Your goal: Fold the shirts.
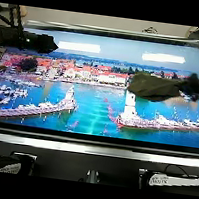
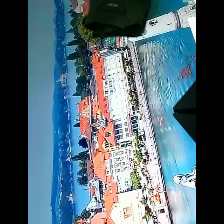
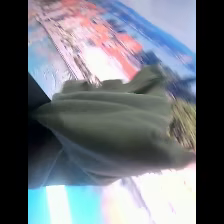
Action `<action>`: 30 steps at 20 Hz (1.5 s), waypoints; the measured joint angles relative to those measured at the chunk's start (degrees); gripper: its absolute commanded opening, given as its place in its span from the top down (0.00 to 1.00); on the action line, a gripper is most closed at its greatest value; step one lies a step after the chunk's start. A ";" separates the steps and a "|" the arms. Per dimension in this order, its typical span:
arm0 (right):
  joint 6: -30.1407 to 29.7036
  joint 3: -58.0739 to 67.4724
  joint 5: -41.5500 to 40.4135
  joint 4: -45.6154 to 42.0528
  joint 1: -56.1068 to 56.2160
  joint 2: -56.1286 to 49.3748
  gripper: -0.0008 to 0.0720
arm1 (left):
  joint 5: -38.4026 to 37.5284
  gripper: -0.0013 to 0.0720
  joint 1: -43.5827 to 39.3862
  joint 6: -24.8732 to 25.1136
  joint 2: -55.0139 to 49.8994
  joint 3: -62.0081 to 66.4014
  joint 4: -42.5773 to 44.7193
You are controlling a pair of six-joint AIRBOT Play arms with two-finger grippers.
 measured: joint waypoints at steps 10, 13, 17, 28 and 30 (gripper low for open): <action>8.59 -14.91 11.34 -30.95 -21.59 8.83 0.96 | 0.00 0.95 0.00 0.00 -0.02 0.00 0.00; 10.51 -24.57 8.81 -33.62 -23.04 13.57 0.96 | 0.00 0.95 0.00 0.15 0.00 0.00 0.00; 12.35 -32.04 7.21 -38.18 -23.74 17.64 0.96 | 0.00 0.95 0.00 0.44 -0.02 0.00 0.00; 9.57 -20.22 9.29 -43.78 -20.61 20.17 0.14 | 0.04 0.95 -0.24 2.14 -0.90 0.02 1.53; 7.41 -12.22 6.01 -44.02 -13.40 20.20 0.16 | -0.31 0.92 -1.40 2.19 -2.80 0.02 7.87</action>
